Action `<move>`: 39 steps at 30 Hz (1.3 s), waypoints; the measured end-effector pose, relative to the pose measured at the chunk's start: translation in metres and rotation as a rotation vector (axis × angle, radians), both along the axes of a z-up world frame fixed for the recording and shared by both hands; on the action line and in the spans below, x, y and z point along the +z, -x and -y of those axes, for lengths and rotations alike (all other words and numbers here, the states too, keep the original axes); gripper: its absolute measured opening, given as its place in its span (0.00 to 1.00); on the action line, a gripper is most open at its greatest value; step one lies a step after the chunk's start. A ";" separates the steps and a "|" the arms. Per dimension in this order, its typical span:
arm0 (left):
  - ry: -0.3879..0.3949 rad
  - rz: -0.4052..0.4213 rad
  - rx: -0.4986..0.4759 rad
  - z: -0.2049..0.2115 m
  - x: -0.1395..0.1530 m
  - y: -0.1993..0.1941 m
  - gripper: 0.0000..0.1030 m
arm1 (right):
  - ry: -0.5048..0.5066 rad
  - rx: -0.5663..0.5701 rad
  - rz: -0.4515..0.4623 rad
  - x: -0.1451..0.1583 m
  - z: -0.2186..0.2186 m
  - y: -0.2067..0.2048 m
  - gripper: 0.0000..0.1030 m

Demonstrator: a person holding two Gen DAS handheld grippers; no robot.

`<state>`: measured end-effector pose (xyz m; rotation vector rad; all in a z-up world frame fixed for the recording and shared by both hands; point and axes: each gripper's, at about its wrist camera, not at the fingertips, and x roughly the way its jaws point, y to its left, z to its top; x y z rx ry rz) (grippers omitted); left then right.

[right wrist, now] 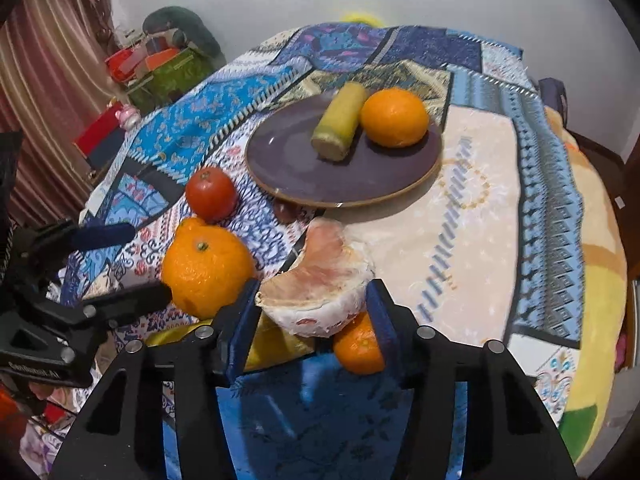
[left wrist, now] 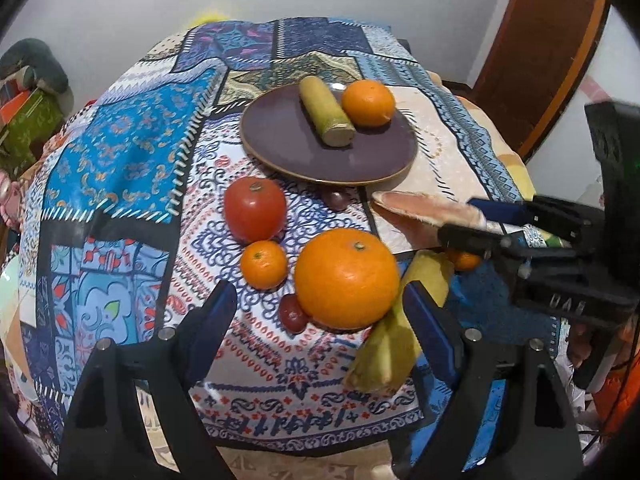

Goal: Organize fruits
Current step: 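Grasp the pomelo segment with the right tool and lift it, then place the pomelo segment on the plate while the left tool carries the large orange there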

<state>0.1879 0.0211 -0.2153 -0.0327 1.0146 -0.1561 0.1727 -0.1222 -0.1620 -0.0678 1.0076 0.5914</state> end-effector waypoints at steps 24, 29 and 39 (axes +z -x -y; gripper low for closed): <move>0.043 -0.034 0.028 0.015 -0.020 -0.019 0.64 | 0.055 0.016 0.011 -0.003 0.030 -0.016 0.40; 0.037 -0.018 0.032 0.012 -0.014 -0.016 0.64 | 0.092 0.064 -0.025 -0.019 0.010 -0.021 0.44; 0.065 0.017 0.038 0.004 -0.002 -0.015 0.63 | 0.136 0.016 -0.048 -0.039 0.012 -0.045 0.38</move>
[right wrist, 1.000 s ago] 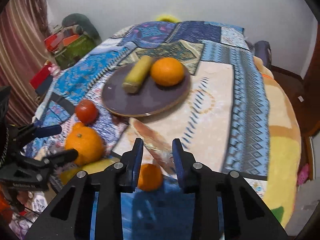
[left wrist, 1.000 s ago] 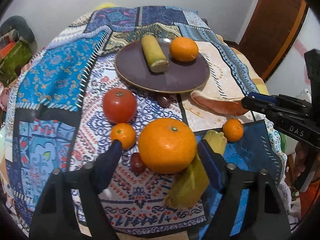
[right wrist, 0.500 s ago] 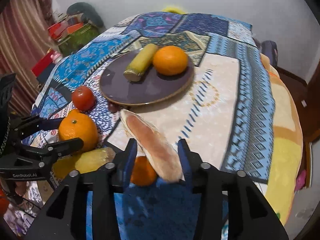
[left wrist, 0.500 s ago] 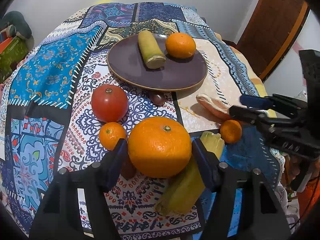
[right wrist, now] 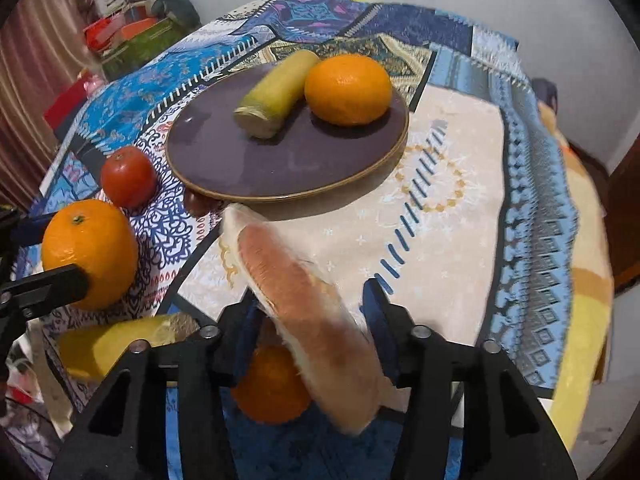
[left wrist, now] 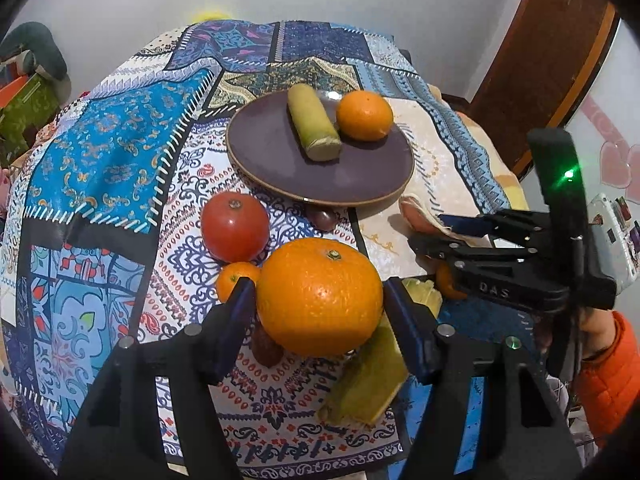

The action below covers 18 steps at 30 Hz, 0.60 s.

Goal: Organize fruits
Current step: 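Place the pomelo segment on the plate while the left tool carries the large orange there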

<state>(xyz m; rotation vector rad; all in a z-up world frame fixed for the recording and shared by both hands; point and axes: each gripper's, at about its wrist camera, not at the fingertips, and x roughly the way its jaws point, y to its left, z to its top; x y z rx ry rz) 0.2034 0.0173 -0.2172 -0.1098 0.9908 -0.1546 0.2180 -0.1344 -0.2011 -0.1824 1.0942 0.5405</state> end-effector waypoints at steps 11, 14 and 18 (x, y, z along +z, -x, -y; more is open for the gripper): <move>0.009 0.057 0.017 -0.010 0.020 -0.007 0.63 | -0.037 -0.015 0.059 0.020 0.005 0.004 0.27; 0.007 0.075 0.025 -0.015 0.027 -0.011 0.63 | -0.054 -0.023 0.087 0.033 0.007 0.002 0.26; 0.002 0.106 0.035 -0.018 0.039 -0.018 0.63 | -0.082 -0.035 0.132 0.052 0.006 -0.001 0.26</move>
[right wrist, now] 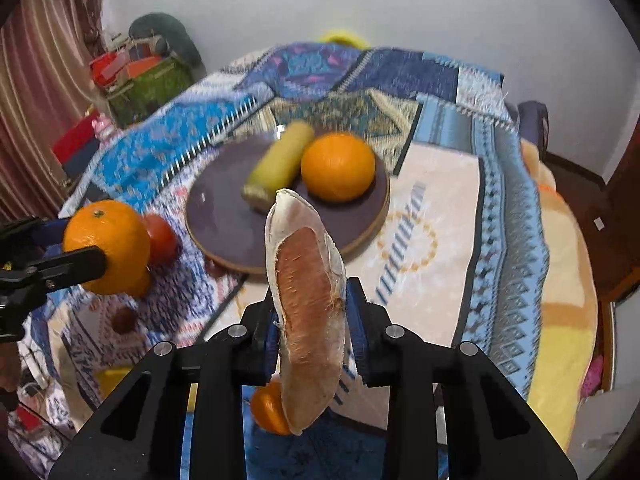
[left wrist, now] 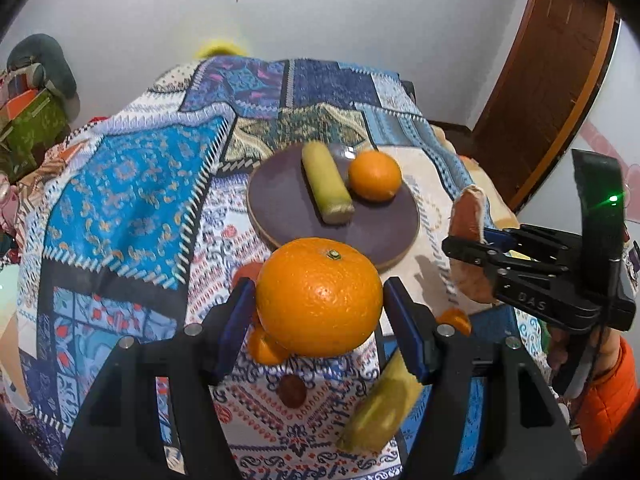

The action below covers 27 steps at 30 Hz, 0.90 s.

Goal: Organize fruits
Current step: 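Place the pomelo segment on the plate while the left tool carries the large orange there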

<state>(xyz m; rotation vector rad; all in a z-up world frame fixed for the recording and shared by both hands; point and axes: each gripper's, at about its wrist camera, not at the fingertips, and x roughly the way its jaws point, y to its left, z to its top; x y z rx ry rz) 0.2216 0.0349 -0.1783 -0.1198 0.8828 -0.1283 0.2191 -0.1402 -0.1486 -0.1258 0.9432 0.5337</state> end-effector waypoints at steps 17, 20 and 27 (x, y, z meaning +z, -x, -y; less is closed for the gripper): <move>-0.021 0.079 0.009 -0.008 0.026 -0.039 0.63 | -0.079 0.001 0.115 0.050 -0.013 -0.016 0.26; -0.023 0.084 0.014 -0.011 0.027 -0.048 0.63 | -0.089 -0.001 0.120 0.051 -0.015 -0.023 0.26; -0.008 0.080 0.029 -0.022 0.023 -0.069 0.63 | -0.115 0.003 0.108 0.045 -0.026 -0.040 0.26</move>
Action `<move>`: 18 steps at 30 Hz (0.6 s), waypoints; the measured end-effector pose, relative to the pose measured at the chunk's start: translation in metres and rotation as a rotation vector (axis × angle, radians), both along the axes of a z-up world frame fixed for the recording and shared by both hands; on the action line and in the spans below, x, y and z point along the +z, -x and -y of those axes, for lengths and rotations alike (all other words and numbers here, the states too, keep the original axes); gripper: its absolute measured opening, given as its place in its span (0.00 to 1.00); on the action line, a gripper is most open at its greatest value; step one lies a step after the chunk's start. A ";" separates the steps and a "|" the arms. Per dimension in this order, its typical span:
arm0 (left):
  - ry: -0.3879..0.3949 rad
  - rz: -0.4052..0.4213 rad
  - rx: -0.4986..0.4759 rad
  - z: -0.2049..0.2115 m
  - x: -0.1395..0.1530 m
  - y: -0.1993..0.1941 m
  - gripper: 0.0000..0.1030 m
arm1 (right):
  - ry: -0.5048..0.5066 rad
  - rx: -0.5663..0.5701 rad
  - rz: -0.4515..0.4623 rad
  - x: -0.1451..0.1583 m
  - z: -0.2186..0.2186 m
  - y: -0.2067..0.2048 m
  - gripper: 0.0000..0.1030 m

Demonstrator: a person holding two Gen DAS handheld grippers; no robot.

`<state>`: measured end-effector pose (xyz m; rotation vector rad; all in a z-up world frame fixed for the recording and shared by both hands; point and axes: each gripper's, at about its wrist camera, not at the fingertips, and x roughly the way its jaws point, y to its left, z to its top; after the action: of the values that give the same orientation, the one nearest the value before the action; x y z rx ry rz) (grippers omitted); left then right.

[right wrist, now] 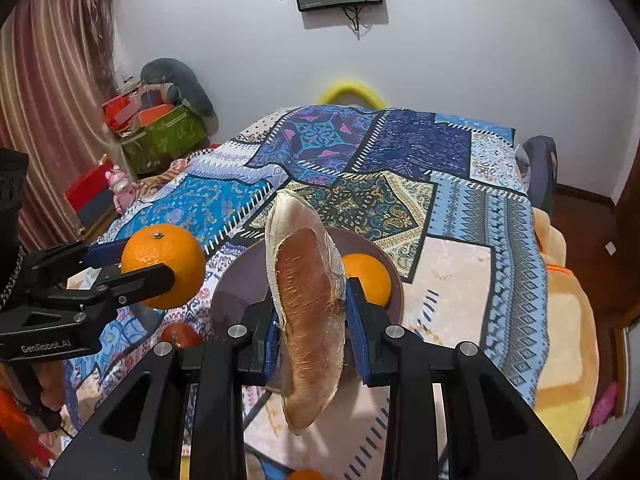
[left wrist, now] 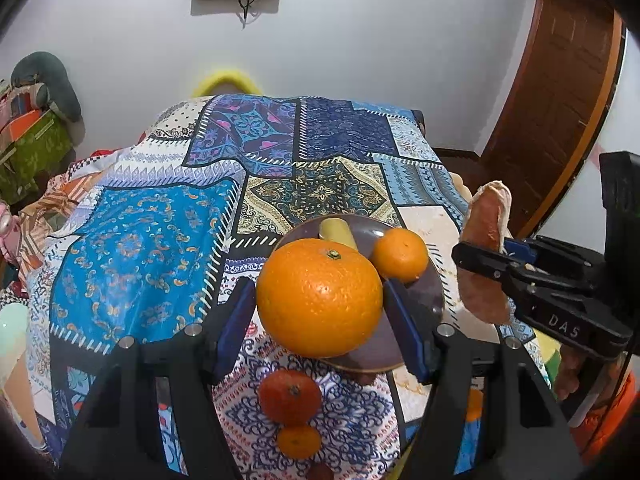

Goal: Organize fruits
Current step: 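Place the pomelo segment on the plate while the left tool carries the large orange there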

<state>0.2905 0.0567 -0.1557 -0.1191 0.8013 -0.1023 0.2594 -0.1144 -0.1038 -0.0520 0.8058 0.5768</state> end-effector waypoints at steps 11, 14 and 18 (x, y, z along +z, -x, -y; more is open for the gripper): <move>0.018 -0.068 -0.004 -0.007 -0.030 -0.041 0.63 | 0.011 0.042 -0.032 -0.021 -0.025 -0.019 0.27; 0.018 -0.092 -0.007 -0.010 -0.040 -0.052 0.63 | 0.024 0.041 -0.060 -0.032 -0.026 -0.023 0.27; 0.015 -0.114 -0.012 -0.010 -0.052 -0.065 0.63 | 0.040 0.047 -0.087 -0.043 -0.029 -0.028 0.27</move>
<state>0.3551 0.0669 -0.2075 -0.1353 0.9153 -0.1135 0.2872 -0.0856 -0.1464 -0.0831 0.9024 0.6102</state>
